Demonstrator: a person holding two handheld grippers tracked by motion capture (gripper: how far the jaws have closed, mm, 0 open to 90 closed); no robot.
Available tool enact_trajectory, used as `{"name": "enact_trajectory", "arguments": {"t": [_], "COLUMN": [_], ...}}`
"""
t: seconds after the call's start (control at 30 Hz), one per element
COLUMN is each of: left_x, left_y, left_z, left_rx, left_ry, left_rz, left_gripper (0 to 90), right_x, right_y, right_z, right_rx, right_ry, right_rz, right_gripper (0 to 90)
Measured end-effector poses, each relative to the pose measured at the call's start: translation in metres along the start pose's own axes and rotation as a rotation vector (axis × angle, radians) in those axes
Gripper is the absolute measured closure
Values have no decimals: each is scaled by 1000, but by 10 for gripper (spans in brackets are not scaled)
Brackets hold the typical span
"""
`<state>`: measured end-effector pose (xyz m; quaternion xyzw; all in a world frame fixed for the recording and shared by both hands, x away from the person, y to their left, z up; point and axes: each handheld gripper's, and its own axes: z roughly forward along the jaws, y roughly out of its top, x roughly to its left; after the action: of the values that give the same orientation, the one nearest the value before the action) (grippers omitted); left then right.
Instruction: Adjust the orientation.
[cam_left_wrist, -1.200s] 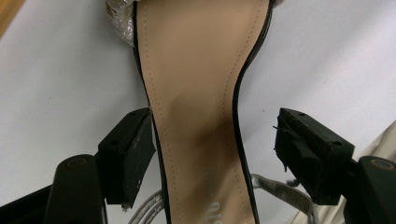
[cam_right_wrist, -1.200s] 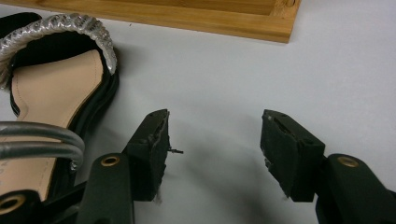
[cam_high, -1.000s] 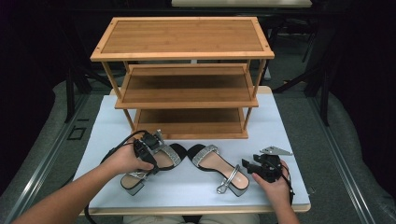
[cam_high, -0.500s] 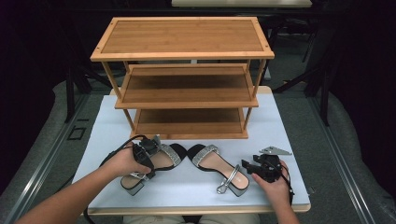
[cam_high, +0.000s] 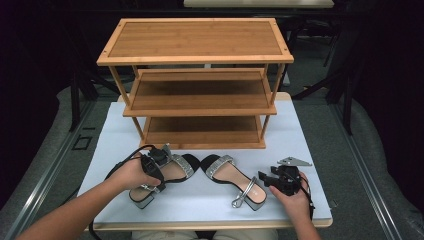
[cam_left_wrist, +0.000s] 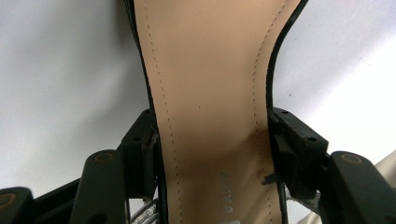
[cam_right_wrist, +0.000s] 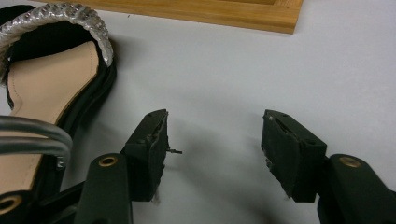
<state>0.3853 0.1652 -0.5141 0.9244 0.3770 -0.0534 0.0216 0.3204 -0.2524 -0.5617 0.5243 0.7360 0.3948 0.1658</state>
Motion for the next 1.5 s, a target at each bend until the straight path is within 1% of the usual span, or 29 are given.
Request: {"name": "enact_trajectory", "arguments": {"t": [0.07,0.1,0.13,0.23,0.27,0.3,0.33,0.47,0.57,0.6,0.7,0.73,0.8,0.83,0.93,0.97,1.0,1.03,1.07,1.1,1.17,1.2,1.23,1.3,1.33,1.4,1.43,1.47,1.5], "left_x": [0,0,1,1,3,3,4,9,12,15,18,19,25,25,29,31,34,34,34,34,33,32,32,29,26,21,20,19,19], "left_y": [-1,-2,-4,-7,-11,-11,-15,-22,-27,-30,-31,-31,-28,-28,-19,-15,-6,-2,-2,2,11,18,18,24,27,32,32,33,32], "left_z": [-4,-7,-11,-16,-20,-20,-26,-34,-41,-45,-49,-50,-53,-53,-51,-50,-46,-44,-44,-43,-38,-34,-34,-27,-24,-16,-13,-10,-10], "left_rx": [-17,-13,-30,-35,-51,-51,-68,-75,-75,-81,-99,-112,-143,-143,-170,-181,-200,-212,-212,-225,-263,-290,-290,-303,-293,-251,-242,-229,-226], "left_ry": [10,15,14,13,10,10,4,-3,7,10,14,9,1,1,5,5,5,15,15,23,32,29,29,26,28,43,39,26,34], "left_rz": [5,7,-1,-5,-16,-16,-27,-39,-50,-64,-77,-94,-127,-127,-156,-165,-191,-204,-204,-219,-248,-276,-276,-285,-283,-258,-245,-237,-228], "left_gripper": [411,414,417,420,422,424,425,428,429,429,430,430,430,430,430,430,430,430,431,431,430,430,430,427,427,420,416,408,408], "right_x": [0,0,0,0,0,0,1,1,1,2,2,2,2,2,2,2,2,2,1,1,0,0,0,0,0,-1,-1,-2,-2], "right_y": [0,0,0,0,0,0,0,0,0,0,0,0,0,0,0,0,0,0,0,0,-1,-1,-1,-1,-1,-1,-2,-2,-2], "right_z": [0,0,0,1,0,0,0,1,1,2,2,2,2,2,2,2,2,2,2,2,2,2,2,1,2,1,2,0,0], "right_rx": [1,1,1,2,1,1,1,1,5,7,7,8,11,11,10,11,8,9,9,9,8,8,8,6,-7,4,-9,4,4], "right_ry": [-2,-3,-3,-3,-2,-2,-4,-1,-1,-3,1,1,-2,-2,0,-1,-2,-2,-4,-4,2,4,4,3,2,2,0,7,7], "right_rz": [3,2,2,1,2,2,2,5,6,4,3,2,0,0,2,2,6,8,8,8,8,9,9,11,13,13,14,12,12], "right_gripper": [406,406,406,406,406,406,406,406,405,406,406,405,406,406,405,405,405,405,405,405,405,405,405,405,405,404,405,405,405]}}
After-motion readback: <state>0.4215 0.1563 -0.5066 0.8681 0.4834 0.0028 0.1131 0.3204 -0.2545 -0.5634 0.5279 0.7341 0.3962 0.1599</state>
